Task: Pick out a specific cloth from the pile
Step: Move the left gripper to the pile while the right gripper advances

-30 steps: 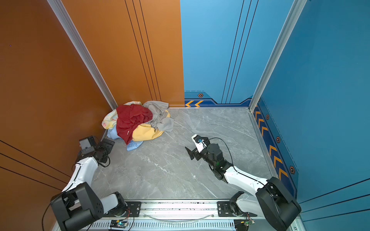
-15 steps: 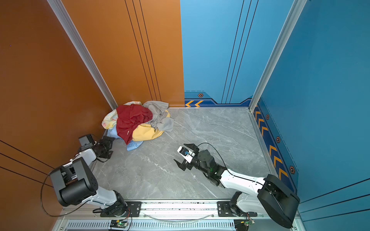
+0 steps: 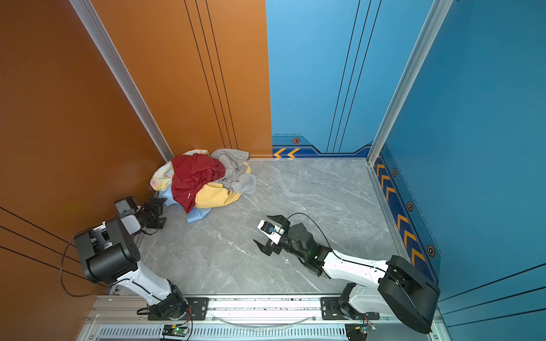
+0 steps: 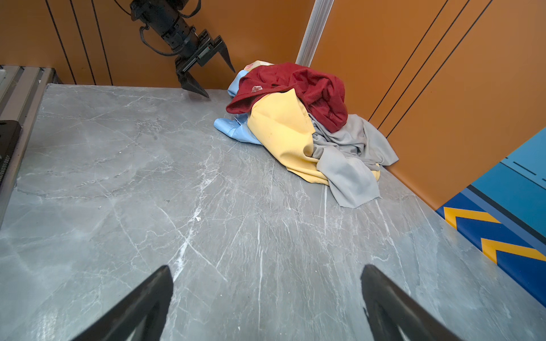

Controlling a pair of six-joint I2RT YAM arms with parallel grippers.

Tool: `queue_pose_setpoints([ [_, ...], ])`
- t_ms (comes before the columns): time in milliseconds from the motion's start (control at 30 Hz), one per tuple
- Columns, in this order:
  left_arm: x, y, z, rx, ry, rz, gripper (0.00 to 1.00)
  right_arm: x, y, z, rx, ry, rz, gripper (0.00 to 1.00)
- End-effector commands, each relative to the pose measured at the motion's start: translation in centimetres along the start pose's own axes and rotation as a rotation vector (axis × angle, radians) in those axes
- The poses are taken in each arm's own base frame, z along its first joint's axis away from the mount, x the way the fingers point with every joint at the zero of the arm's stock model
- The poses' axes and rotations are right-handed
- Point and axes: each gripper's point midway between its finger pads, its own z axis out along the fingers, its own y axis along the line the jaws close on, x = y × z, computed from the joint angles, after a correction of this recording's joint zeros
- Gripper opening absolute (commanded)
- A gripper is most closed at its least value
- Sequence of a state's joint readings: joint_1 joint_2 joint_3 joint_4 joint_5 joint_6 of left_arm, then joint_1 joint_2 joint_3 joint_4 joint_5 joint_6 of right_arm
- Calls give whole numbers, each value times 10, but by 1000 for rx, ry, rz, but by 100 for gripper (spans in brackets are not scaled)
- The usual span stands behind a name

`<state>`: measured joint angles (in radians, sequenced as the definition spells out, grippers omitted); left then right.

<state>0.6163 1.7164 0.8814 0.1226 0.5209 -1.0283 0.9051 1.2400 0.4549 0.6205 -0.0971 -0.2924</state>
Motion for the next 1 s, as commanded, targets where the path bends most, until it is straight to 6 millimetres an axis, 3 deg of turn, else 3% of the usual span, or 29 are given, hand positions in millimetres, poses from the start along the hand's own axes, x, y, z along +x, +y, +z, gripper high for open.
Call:
queue_pose_setpoints([
  [0,-11,-13,6,44,0,4,92,-12,-5,5,27,-23,-16,100],
  [333,-21,-23,22,55,8,21,87,-5,-5,12,23,4,-19,100],
  [667,-6,-23,45,49,38,48,87,0,-3,15,13,18,-14,100],
  [700,-4,-22,47,44,42,49,83,1,-3,16,11,20,-12,100],
  [733,-9,-35,47,67,28,64,83,1,-3,16,13,20,-12,100],
  [900,-11,-36,55,64,17,75,78,3,-3,18,15,26,-11,100],
  [967,-13,-36,58,62,11,78,71,4,-4,18,17,27,-11,100],
])
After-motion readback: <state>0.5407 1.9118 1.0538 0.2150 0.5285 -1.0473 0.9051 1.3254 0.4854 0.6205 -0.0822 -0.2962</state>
